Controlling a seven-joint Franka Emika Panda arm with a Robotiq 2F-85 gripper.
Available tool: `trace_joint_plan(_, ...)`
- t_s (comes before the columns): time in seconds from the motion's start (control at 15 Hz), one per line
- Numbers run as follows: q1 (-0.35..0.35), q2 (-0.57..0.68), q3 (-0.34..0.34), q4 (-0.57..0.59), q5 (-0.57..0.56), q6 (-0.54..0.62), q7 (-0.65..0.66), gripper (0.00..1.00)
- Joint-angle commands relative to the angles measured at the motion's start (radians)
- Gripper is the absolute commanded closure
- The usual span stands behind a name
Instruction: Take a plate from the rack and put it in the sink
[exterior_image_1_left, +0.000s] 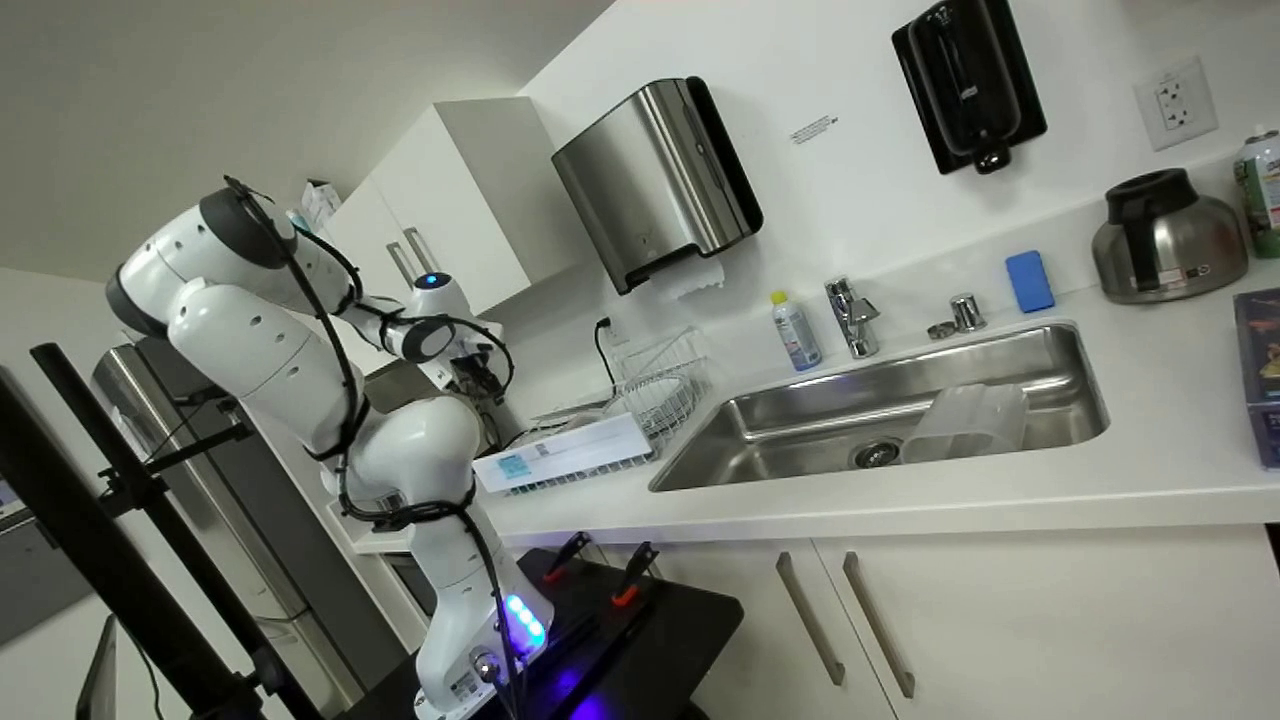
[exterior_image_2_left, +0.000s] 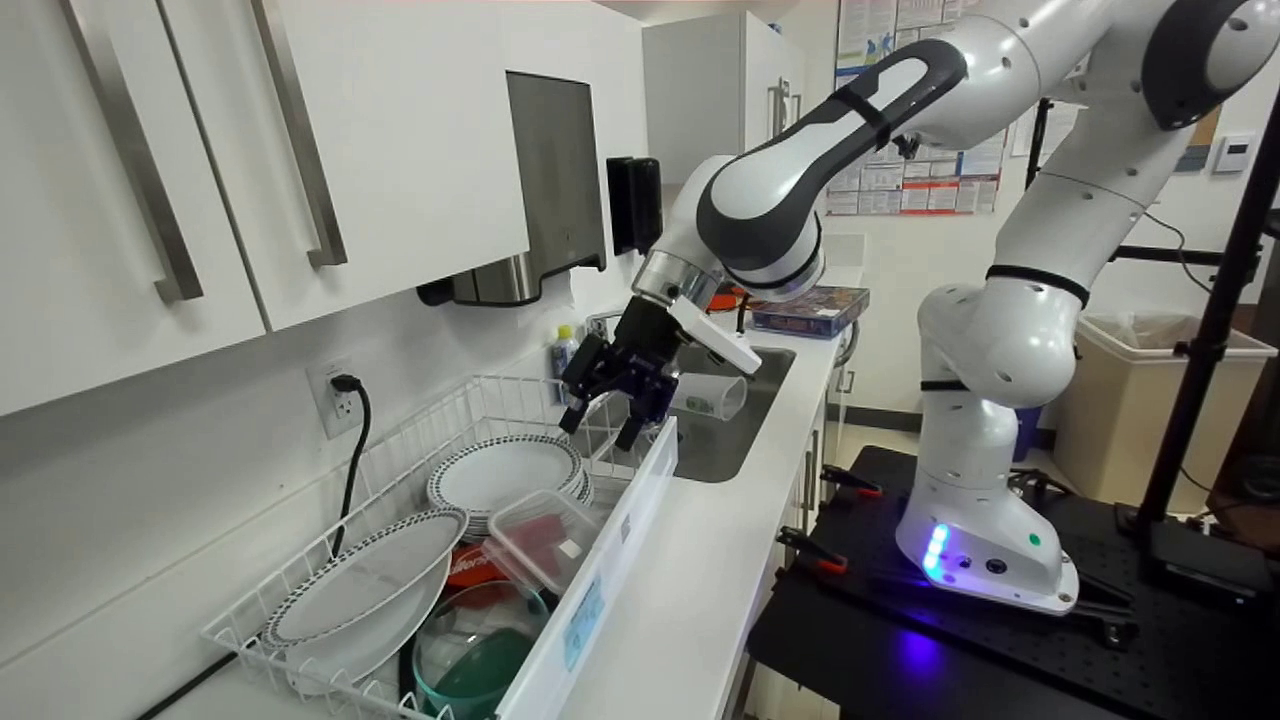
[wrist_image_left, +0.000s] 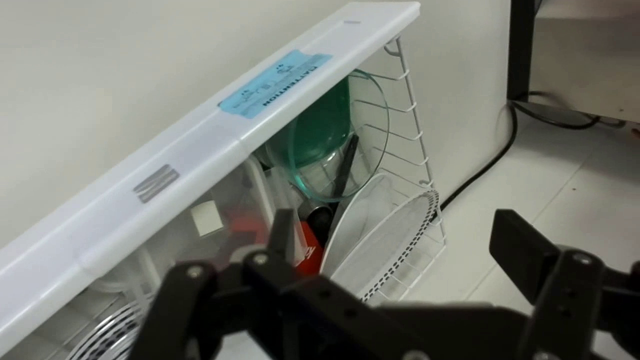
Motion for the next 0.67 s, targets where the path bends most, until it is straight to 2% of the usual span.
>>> trace_joint_plan(0.0,-0.006,0.026,0.009,0.018,0.007,0.006,0.004,0.0)
trace_joint_plan(0.2,-0.008,0.06,0.007,0.04,0.012,0.009,0.004,0.0)
trace_joint_plan(0.4,0.011,0.104,-0.047,0.081,0.178,-0.013,-0.018,0.0)
trace_joint_plan(0.6,-0.022,0.173,-0.035,0.117,0.309,0.019,0.0,0.0)
